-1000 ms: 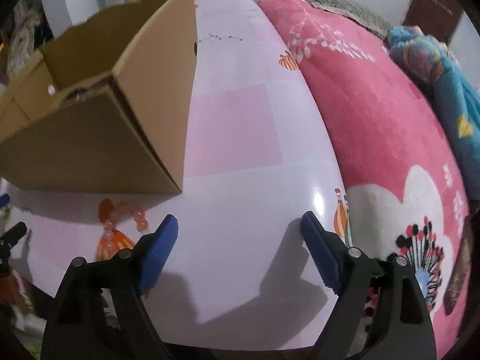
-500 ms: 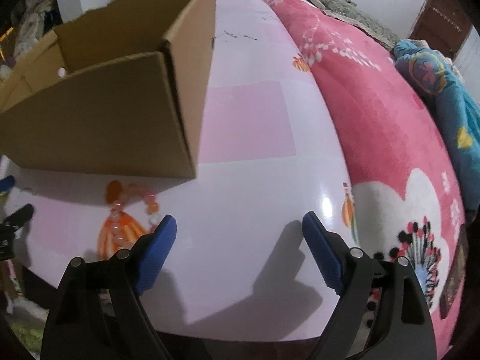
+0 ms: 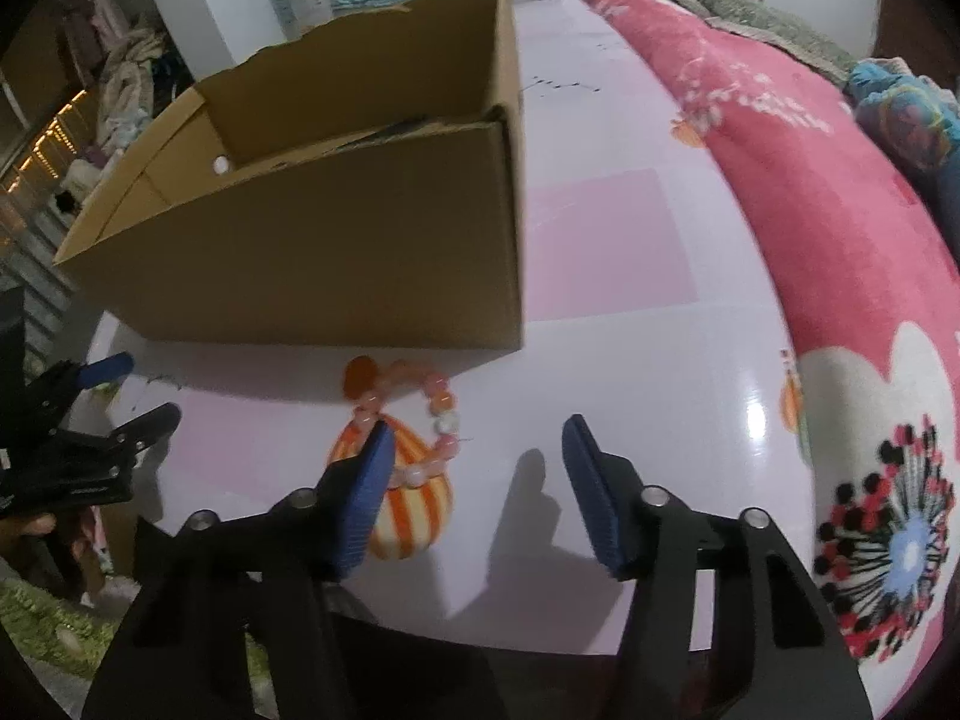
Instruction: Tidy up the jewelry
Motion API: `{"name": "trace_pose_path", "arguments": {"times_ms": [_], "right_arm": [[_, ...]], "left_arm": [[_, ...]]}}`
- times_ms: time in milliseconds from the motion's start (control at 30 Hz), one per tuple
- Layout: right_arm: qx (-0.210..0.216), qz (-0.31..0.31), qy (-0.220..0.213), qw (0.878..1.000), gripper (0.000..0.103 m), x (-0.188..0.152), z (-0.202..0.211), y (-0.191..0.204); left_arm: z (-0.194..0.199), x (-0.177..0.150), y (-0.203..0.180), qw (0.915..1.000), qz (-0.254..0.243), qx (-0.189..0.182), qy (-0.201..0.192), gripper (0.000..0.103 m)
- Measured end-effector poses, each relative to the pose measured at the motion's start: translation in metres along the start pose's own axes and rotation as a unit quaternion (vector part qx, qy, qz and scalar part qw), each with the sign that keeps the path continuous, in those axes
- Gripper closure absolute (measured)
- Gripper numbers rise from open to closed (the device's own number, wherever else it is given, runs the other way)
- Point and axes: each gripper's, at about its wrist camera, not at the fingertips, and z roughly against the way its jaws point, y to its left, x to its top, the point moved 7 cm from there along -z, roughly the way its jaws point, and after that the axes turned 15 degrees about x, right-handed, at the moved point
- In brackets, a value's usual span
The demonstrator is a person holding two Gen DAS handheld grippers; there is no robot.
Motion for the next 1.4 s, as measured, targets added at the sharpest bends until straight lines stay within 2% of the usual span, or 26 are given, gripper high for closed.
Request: {"name": "trace_pose_path", "arguments": {"times_ms": [333, 767, 900, 1067, 1233, 1400], "right_arm": [[0.007, 0.003, 0.021, 1.0, 0.07, -0.006, -0.012, 0.009], [-0.011, 0.004, 0.031, 0.999, 0.077, 0.004, -0.028, 0.009], [-0.025, 0.006, 0.033, 0.999, 0.091, 0.004, -0.029, 0.008], [-0.006, -0.017, 0.025, 1.0, 0.093, 0.003, -0.026, 0.004], [0.039, -0.049, -0.014, 0.998, 0.093, 0.013, -0.005, 0.001], [0.063, -0.044, -0.041, 0.996, 0.093, 0.024, 0.017, 0.012]], "left_arm": [[0.001, 0.0, 0.0, 1.0, 0.0, 0.0, -0.003, 0.007], [0.002, 0.0, -0.001, 1.0, 0.0, 0.001, -0.004, 0.007], [0.002, 0.0, -0.001, 1.0, 0.0, 0.0, -0.005, 0.007], [0.002, 0.001, -0.001, 1.0, -0.002, -0.001, -0.007, 0.007], [0.002, 0.001, -0.001, 1.0, -0.002, -0.001, -0.007, 0.007], [0.003, 0.002, -0.002, 1.0, -0.002, -0.001, -0.008, 0.007]]}}
